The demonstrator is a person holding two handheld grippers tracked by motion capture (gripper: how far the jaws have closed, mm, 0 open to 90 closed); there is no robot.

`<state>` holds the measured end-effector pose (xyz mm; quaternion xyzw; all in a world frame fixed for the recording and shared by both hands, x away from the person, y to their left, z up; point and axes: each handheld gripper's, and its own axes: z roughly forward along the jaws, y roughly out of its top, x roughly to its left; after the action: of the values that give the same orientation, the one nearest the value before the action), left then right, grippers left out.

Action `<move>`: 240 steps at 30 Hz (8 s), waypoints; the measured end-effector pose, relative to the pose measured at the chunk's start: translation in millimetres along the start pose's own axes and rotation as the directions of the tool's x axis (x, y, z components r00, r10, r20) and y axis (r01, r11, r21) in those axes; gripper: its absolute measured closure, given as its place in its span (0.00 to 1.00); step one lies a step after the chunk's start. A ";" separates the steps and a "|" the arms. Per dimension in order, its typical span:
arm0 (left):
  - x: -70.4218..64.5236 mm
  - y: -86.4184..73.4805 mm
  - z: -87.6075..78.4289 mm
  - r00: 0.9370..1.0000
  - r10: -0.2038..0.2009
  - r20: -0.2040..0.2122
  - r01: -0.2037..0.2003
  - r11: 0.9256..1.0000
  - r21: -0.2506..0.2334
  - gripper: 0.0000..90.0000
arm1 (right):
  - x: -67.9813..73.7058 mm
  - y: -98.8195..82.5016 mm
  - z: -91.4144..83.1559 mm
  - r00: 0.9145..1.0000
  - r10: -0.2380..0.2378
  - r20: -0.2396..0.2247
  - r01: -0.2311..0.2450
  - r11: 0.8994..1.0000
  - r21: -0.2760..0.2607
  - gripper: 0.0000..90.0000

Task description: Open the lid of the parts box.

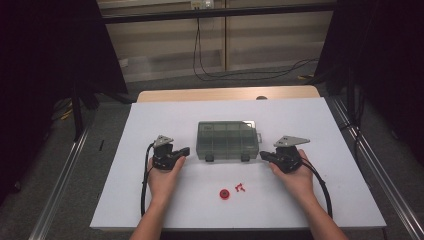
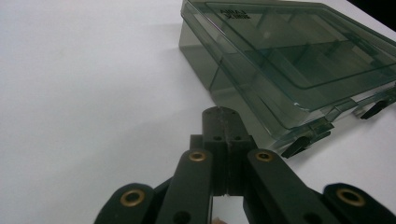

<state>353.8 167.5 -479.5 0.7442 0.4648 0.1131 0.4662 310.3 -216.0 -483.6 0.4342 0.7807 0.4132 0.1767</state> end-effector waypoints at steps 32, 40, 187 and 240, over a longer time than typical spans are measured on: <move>-14.9 -1.6 11.2 0.998 0.040 0.046 -0.042 0.998 0.037 1.00 | 4.1 0.6 -1.7 1.000 -0.017 0.011 0.017 0.999 -0.035 1.00; -15.9 -1.8 9.5 0.997 0.048 0.053 -0.050 0.998 0.030 1.00 | 3.6 2.3 -4.3 1.000 -0.017 0.002 0.017 0.999 -0.048 1.00; -9.8 99.2 39.4 0.996 0.029 -0.085 -0.045 0.981 -0.190 0.91 | -18.3 121.0 3.2 1.000 0.018 0.002 -0.016 0.939 -0.344 0.81; 7.7 92.6 71.9 0.995 -0.046 -0.093 0.030 0.986 -0.164 0.93 | -46.2 108.5 50.9 0.950 0.259 0.176 -0.222 0.953 -0.208 0.98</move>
<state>455.6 119.0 -446.4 0.6882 0.4901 0.1775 0.5046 426.2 -198.5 -431.1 0.5476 0.6580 0.4566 0.2424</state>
